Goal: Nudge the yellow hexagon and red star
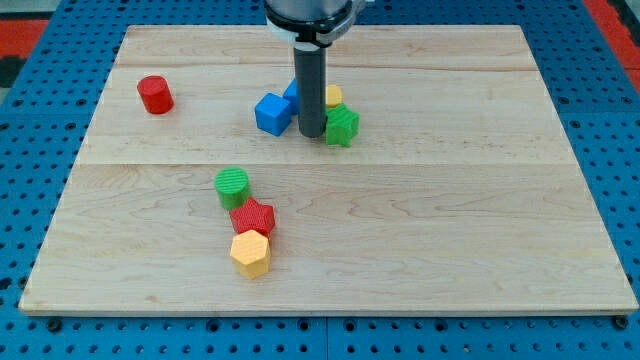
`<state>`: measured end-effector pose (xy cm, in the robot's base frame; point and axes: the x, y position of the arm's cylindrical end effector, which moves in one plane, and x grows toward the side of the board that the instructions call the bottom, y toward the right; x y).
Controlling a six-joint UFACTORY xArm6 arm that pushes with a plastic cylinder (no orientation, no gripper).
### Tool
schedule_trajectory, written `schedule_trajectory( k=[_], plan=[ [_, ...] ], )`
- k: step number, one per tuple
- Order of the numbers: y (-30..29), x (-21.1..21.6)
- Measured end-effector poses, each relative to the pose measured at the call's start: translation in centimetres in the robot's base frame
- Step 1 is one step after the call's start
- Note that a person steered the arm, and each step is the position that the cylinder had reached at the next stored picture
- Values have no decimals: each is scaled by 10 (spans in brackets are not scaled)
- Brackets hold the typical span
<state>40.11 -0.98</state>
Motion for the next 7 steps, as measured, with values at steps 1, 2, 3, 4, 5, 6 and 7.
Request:
schedule_trajectory(
  k=[1,2,3,4,5,6,7],
  plan=[
    [19,39],
    [68,108],
    [32,203],
    [-28,214],
    [-50,173],
    [-55,119],
    [-55,81]
  ],
)
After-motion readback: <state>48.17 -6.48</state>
